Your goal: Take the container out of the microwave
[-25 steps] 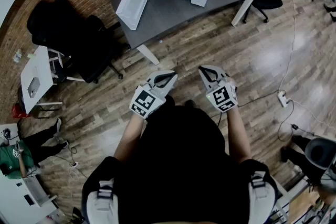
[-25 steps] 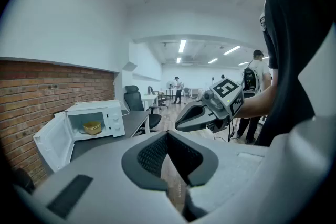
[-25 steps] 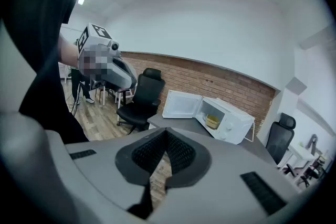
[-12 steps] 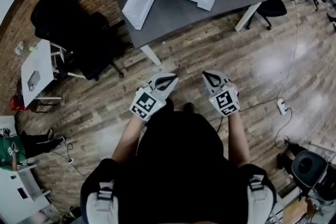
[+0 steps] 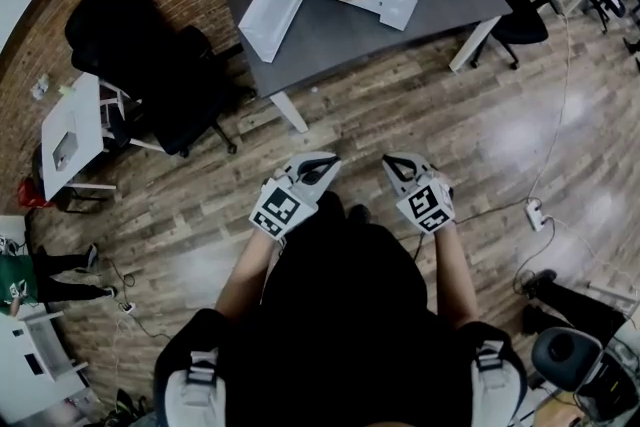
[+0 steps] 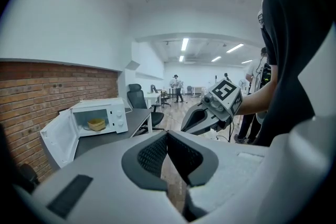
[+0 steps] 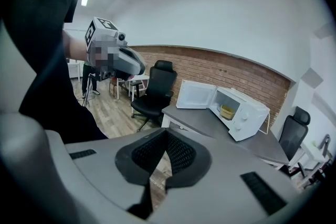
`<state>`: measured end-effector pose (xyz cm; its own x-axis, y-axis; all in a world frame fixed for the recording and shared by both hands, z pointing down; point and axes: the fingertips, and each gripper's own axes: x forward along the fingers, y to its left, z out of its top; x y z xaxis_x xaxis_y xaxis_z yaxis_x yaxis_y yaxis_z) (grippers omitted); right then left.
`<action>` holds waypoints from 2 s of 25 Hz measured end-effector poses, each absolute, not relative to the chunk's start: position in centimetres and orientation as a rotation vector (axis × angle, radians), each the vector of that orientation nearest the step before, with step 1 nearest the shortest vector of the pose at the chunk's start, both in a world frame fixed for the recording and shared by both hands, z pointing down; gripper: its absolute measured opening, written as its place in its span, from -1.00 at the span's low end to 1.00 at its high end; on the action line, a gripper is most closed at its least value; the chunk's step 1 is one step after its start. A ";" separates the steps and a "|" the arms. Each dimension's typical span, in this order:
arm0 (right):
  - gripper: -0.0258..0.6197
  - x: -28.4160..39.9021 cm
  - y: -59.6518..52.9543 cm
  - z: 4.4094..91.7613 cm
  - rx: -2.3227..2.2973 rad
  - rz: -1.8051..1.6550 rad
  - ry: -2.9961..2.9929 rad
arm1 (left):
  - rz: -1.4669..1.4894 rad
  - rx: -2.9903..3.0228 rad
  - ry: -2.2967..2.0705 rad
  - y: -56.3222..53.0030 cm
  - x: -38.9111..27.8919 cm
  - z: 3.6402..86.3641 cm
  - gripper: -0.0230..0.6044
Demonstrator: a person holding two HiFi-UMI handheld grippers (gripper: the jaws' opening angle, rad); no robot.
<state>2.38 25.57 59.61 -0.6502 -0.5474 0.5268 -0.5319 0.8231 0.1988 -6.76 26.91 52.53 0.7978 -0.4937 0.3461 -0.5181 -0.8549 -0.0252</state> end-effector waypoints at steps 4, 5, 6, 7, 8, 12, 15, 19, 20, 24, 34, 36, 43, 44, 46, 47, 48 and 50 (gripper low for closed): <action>-0.92 2.4 25.4 59.8 0.763 -0.076 -2.407 | 0.539 2.920 -0.810 26.8 -6.5 52.5 -0.92; -0.92 2.5 25.4 59.8 0.759 -0.078 -2.404 | 0.544 2.926 -0.806 26.7 -6.3 52.4 -0.92; -0.92 2.6 25.4 59.8 0.759 -0.075 -2.399 | 0.547 2.930 -0.802 26.6 -6.2 52.4 -0.92; -0.92 2.7 25.3 59.9 0.760 -0.073 -2.394 | 0.547 2.929 -0.795 26.5 -6.1 52.5 -0.92; -0.92 2.8 25.1 60.0 0.758 -0.076 -2.390 | 0.547 2.927 -0.788 26.4 -6.0 52.6 -0.92; -0.92 3.0 24.8 60.3 0.755 -0.056 -2.361 | 0.540 2.930 -0.757 25.8 -5.6 52.8 -0.92; -0.92 3.0 23.9 60.1 0.753 -0.052 -2.354 | 0.537 2.934 -0.737 24.5 -5.4 52.8 -0.92; -0.92 3.0 21.9 60.1 0.760 -0.064 -2.351 | 0.519 2.957 -0.703 22.7 -4.9 52.4 -0.92; -0.92 2.9 21.3 60.0 0.760 -0.070 -2.345 | 0.516 2.961 -0.691 22.2 -4.9 52.5 -0.92; -0.92 1.7 18.9 59.2 0.767 -0.097 -2.344 | 0.522 2.955 -0.646 20.5 -5.5 53.0 -0.92; -0.92 -0.2 13.8 59.4 0.835 -0.016 -2.302 | 0.520 2.942 -0.505 15.5 -6.3 53.8 -0.92; -0.92 -0.5 12.5 59.3 0.851 -0.013 -2.294 | 0.523 2.950 -0.473 14.3 -6.5 53.7 -0.92; -0.92 -2.1 7.8 58.8 0.930 -0.002 -2.276 | 0.551 2.974 -0.395 9.3 -8.3 53.5 -0.92; -0.92 -2.3 7.1 58.8 0.942 0.001 -2.273 | 0.556 2.978 -0.384 8.6 -8.6 53.6 -0.92; -0.92 -2.7 6.0 58.8 0.962 0.008 -2.263 | 0.562 2.986 -0.361 7.3 -9.0 53.5 -0.92; -0.92 -2.9 5.5 58.9 0.971 0.012 -2.256 | 0.563 2.989 -0.351 6.7 -9.3 53.5 -0.92; -0.92 -3.1 5.0 59.0 0.979 0.017 -2.249 | 0.564 2.991 -0.342 6.1 -9.6 53.5 -0.92; -0.92 -3.4 4.4 59.3 0.998 0.028 -2.234 | 0.562 2.991 -0.325 5.2 -10.2 53.7 -0.92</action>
